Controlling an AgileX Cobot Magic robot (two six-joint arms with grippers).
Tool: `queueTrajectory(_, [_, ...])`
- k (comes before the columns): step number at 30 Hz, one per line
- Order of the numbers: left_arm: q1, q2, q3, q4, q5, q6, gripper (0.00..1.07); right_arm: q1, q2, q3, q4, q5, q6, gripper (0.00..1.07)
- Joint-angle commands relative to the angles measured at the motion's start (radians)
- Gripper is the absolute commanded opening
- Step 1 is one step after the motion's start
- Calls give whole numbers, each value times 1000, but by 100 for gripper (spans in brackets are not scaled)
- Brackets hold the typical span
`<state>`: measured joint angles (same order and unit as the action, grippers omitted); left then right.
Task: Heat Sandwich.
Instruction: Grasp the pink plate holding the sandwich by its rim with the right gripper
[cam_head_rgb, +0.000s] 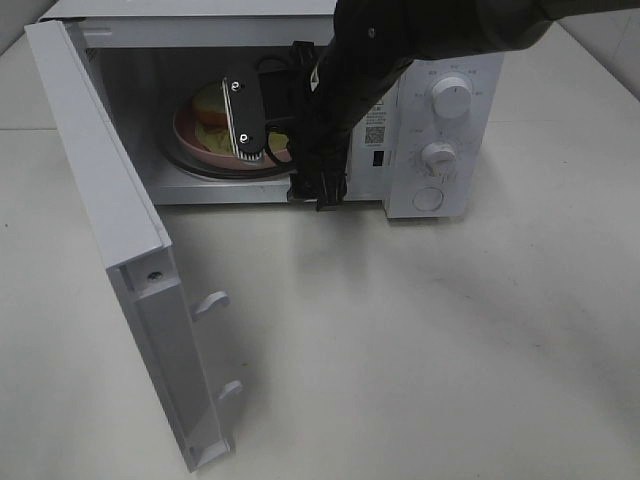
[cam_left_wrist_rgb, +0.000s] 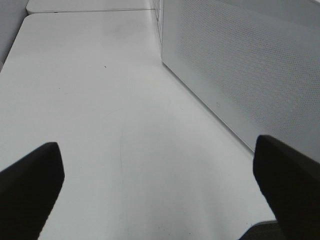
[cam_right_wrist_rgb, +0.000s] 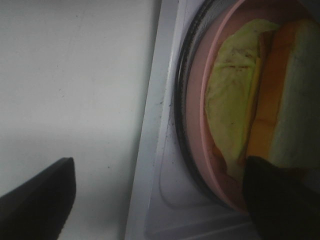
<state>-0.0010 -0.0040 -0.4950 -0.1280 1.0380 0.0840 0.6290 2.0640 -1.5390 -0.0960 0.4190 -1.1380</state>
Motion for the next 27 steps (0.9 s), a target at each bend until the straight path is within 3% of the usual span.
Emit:
queueTrajectory(1, [2, -29, 3, -4, -2, -7, 98, 6, 38, -51, 5, 8, 18, 85])
queueTrajectory(19, [2, -29, 3, -4, -2, -7, 98, 26, 265, -337, 2, 127, 89, 81])
queueTrajectory(27, [2, -29, 3, -4, -2, -7, 98, 26, 318, -381, 0, 153, 135, 79])
